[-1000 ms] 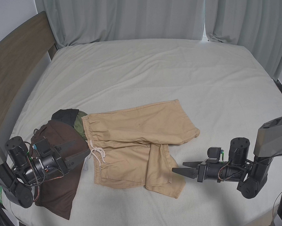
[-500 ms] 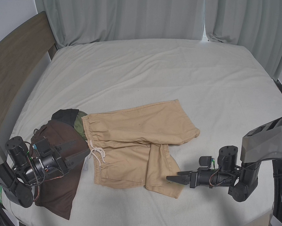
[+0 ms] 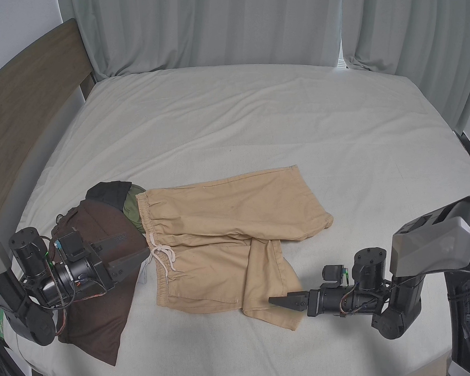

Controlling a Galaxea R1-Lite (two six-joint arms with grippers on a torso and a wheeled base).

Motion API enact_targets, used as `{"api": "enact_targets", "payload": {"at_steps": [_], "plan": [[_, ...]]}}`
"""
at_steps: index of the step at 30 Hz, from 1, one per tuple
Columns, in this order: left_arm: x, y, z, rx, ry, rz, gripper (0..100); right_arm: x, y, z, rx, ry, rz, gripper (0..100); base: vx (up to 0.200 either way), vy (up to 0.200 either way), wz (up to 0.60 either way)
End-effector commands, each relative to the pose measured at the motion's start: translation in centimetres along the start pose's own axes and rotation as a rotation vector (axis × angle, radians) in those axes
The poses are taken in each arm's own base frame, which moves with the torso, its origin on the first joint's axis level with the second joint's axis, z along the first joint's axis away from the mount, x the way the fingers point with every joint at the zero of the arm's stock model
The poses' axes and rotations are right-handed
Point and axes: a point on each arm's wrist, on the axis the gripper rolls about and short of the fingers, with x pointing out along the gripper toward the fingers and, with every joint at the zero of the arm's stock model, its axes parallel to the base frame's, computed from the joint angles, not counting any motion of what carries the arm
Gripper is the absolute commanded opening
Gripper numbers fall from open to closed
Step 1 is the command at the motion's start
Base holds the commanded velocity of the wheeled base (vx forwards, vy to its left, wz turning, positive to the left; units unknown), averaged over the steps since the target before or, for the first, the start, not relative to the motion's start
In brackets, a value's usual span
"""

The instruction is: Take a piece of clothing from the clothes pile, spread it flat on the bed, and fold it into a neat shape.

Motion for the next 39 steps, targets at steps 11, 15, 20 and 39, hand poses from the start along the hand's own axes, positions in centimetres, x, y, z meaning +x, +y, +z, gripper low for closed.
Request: {"api": "enact_targets", "payload": {"at_steps": [11,15,20,39], "plan": [[0.0,0.0,0.0,0.002,-0.002,0.001,100,0.3,0.2,-1.3,0.047,0.038,-0.020,100,0.000,0.000,0.00],[0.0,0.0,0.1,0.003,-0.003,0.000,100,0.5,0.0,-1.6,0.050,0.024,-0.055,100,0.000,0.000,0.00],[0.0,0.0,0.1,0.004,-0.004,0.000,100,1.4,-0.6,-1.7,0.040,0.022,-0.049,100,0.000,0.000,0.00],[0.1,-0.2,0.0,0.003,-0.001,-0.008,100,1.9,-0.3,-1.4,0.029,0.010,-0.031,0,0.000,0.000,0.00]]}}
